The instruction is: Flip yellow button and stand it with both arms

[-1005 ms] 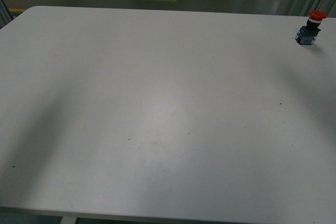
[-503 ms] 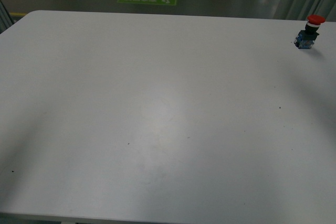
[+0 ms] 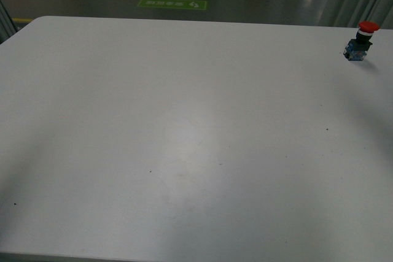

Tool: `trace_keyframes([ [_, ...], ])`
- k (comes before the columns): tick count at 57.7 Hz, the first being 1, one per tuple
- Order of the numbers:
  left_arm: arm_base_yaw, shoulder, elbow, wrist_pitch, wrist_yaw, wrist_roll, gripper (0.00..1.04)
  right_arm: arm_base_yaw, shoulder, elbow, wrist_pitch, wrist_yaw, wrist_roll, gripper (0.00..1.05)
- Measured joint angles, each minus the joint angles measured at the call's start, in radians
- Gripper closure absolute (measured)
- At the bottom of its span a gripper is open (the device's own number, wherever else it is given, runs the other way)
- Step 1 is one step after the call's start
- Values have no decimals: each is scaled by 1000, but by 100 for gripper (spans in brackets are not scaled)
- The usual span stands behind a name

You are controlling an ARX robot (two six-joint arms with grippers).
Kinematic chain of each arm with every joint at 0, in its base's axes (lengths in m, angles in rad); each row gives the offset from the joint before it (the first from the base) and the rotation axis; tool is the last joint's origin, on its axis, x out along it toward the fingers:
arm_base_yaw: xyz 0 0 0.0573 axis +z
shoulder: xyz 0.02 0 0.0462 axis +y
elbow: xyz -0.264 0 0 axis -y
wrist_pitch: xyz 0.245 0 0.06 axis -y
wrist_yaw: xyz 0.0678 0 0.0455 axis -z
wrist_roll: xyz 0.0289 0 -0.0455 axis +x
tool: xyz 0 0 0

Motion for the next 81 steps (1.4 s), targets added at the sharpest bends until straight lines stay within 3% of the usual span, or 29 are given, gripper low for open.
trace_keyframes([
  [48, 0, -357, 0, -346, 0, 0, 101, -8, -5, -19, 8, -6, -24, 70],
  [52, 0, -481, 0, -505, 0, 0, 101, -7, -3, -20, 12, -6, -26, 70],
  [60, 0, -524, 0, -520, 0, 0, 101, -5, 3, -21, 22, -6, -35, 70],
  [62, 0, -525, 0, -520, 0, 0, 99, -5, 9, -21, 25, -3, -44, 70],
  [68, 0, -525, 0, -520, 0, 0, 79, 2, 36, -21, 53, 42, -103, 70],
  [81, 0, -525, 0, -521, 0, 0, 40, 6, 175, -18, 200, 159, -409, 70],
])
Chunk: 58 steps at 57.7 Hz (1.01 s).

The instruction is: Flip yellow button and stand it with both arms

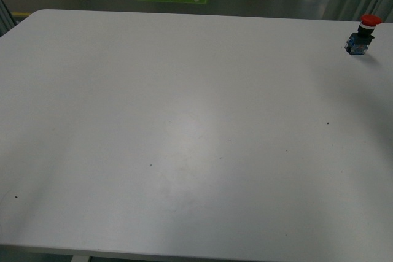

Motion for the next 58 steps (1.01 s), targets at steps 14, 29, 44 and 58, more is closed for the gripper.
trace_keyframes([
  [14, 0, 0, 0, 0, 0, 2, 6, -30, 194, 63, 92, 58, -414, 70],
  [29, 0, 0, 0, 0, 0, 2, 7, -72, 373, 209, 50, 117, -644, 70],
  [44, 0, 0, 0, 0, 0, 2, 7, -141, 526, 325, -67, 134, -604, 70],
  [58, 0, 0, 0, 0, 0, 2, 7, -174, 615, 351, -62, 107, -626, 70],
])
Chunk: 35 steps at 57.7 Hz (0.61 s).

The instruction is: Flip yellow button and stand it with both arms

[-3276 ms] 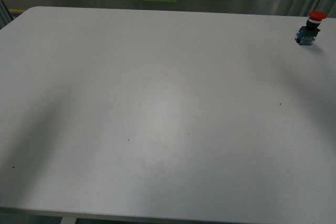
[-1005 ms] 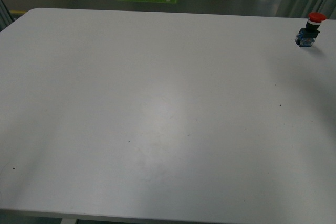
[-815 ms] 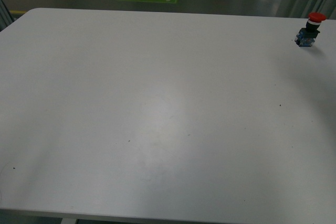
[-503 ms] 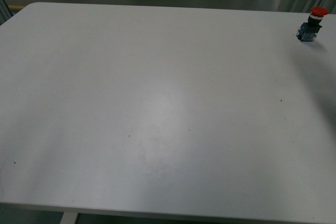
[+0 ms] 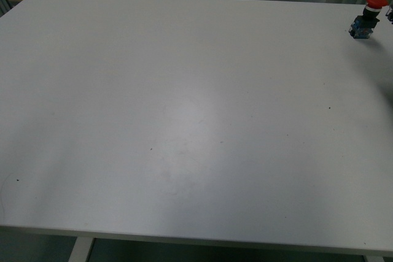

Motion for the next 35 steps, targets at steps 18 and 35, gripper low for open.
trace_keyframes([
  [18, 0, 0, 0, 0, 0, 0, 7, -56, 125, 55, 34, -27, -26, 70],
  [35, 0, 0, 0, 0, 0, 0, 7, -54, 195, 114, 34, -44, -26, 70],
])
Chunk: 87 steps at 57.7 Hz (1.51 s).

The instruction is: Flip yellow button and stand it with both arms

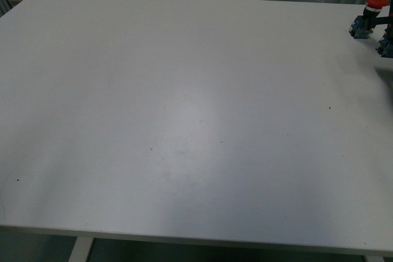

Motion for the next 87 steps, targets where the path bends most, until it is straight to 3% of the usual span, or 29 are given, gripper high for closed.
trace_keyframes([
  [71, 0, 0, 0, 0, 0, 0, 7, -30, 74, 40, -13, -17, -1, 70],
  [75, 0, 0, 0, 0, 0, 0, 7, -31, 80, 55, -23, -23, 0, 59],
  [82, 0, 0, 0, 0, 0, 0, 7, -34, 98, 83, -48, -37, 8, 31],
  [87, 0, 0, 0, 0, 0, 0, 7, -34, 98, 84, -50, -37, 8, 19],
])
